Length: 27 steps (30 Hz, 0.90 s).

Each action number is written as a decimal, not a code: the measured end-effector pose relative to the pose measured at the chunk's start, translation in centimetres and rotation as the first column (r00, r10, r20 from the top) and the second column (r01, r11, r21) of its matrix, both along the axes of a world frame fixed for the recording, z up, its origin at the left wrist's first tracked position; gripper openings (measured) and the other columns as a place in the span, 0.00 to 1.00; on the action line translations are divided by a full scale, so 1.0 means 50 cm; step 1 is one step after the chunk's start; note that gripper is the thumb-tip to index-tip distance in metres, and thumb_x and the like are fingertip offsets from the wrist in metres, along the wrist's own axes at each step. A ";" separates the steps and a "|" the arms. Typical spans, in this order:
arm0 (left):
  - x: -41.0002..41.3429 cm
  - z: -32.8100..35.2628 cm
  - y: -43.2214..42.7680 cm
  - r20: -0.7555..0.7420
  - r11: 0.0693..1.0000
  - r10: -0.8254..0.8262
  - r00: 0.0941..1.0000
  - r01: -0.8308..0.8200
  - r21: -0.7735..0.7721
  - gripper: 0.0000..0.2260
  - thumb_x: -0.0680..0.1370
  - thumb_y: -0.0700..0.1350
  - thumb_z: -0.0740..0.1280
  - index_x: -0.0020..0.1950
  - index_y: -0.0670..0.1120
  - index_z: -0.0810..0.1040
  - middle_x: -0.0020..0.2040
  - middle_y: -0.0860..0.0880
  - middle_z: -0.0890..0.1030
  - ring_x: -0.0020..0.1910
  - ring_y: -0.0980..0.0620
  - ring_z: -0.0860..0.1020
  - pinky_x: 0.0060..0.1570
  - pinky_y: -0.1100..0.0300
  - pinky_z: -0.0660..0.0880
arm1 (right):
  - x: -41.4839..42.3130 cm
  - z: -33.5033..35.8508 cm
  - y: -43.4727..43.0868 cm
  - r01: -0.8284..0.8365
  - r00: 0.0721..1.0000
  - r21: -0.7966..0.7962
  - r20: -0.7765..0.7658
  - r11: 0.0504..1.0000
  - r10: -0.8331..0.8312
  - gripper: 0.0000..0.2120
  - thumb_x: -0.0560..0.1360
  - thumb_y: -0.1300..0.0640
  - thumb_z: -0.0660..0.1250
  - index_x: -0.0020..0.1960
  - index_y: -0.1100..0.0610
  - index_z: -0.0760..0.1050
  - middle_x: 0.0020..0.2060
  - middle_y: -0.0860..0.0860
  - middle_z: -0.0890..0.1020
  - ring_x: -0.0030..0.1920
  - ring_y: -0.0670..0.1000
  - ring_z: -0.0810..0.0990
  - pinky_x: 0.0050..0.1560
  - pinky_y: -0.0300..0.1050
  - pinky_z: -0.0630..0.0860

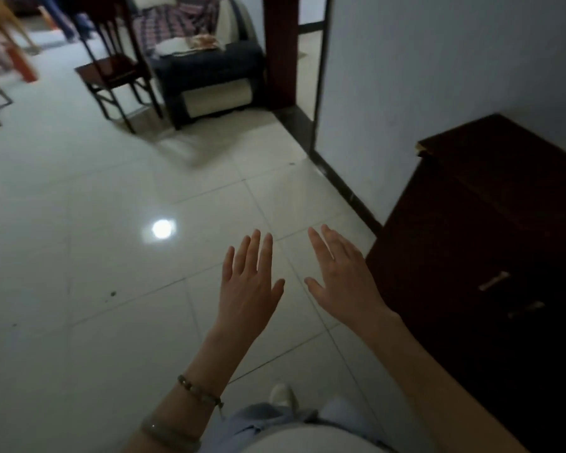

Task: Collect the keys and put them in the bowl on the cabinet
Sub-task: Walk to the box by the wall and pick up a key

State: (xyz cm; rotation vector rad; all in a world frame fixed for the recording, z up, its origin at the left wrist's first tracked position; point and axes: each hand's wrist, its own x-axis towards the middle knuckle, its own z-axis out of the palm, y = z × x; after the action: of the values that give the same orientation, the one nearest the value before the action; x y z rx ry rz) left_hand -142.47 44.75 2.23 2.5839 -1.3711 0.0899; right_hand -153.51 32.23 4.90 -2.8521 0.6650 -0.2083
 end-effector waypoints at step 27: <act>0.547 -0.038 0.143 -0.090 0.454 0.890 0.447 -0.887 0.088 0.34 0.78 0.54 0.60 0.75 0.44 0.45 0.77 0.41 0.51 0.75 0.45 0.50 0.72 0.48 0.45 | 0.872 -0.051 0.091 -0.861 0.474 0.146 -0.115 0.487 0.873 0.39 0.75 0.51 0.65 0.74 0.54 0.43 0.75 0.59 0.52 0.75 0.58 0.52 0.74 0.53 0.51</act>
State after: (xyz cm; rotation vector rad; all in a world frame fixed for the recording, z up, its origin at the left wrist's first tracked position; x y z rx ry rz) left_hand -115.12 51.91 0.35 2.9503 0.2037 0.0646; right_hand -109.92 36.76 2.35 -2.7366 -0.8212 0.2396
